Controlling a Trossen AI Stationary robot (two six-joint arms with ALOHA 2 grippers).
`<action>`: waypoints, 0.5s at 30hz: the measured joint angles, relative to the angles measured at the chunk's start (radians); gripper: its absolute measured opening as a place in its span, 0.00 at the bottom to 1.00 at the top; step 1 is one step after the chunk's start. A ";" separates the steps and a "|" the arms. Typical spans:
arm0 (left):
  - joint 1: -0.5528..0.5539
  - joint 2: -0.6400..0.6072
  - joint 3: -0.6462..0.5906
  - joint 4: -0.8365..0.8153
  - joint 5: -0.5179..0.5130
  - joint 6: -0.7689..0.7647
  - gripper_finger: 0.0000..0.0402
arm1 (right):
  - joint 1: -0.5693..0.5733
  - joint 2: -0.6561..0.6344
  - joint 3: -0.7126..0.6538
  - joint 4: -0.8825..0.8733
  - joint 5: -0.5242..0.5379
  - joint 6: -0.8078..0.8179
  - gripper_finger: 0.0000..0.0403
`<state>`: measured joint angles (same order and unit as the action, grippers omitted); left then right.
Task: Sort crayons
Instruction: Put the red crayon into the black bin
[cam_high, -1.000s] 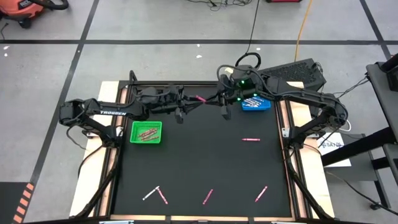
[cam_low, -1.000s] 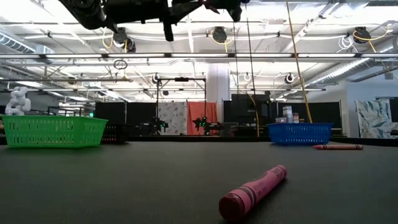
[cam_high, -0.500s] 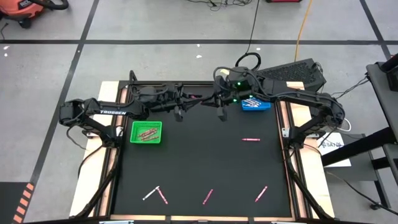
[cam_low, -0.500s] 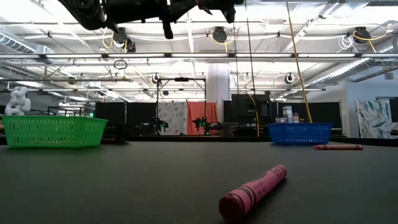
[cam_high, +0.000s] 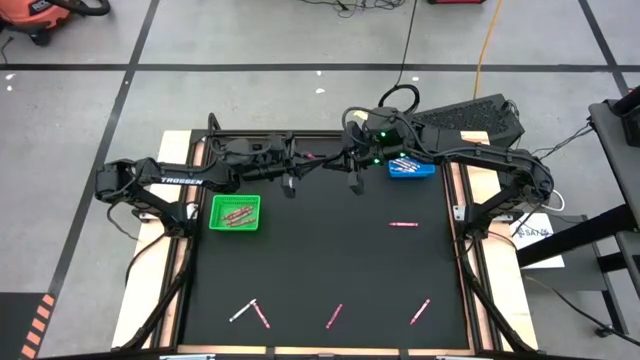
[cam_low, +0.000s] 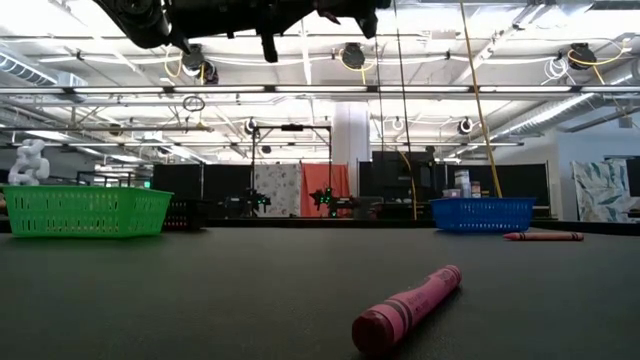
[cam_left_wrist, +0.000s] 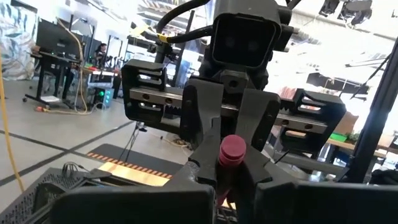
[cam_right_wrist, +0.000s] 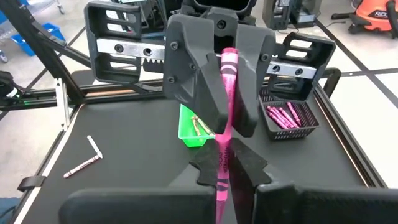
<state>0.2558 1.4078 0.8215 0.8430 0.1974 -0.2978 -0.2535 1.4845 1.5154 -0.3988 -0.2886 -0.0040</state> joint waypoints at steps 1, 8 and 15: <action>0.000 0.000 0.000 0.000 0.000 0.001 0.04 | 0.000 0.000 0.000 0.000 0.000 0.000 0.01; 0.008 0.000 0.001 -0.065 -0.023 0.084 0.04 | -0.001 0.000 -0.001 -0.011 0.077 0.021 0.15; 0.086 -0.002 0.001 -0.182 -0.024 0.125 0.04 | -0.021 -0.001 -0.001 -0.042 0.106 0.011 0.29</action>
<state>0.3415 1.4057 0.8227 0.6610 0.1734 -0.1730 -0.2744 1.4837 1.5143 -0.4405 -0.1827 0.0065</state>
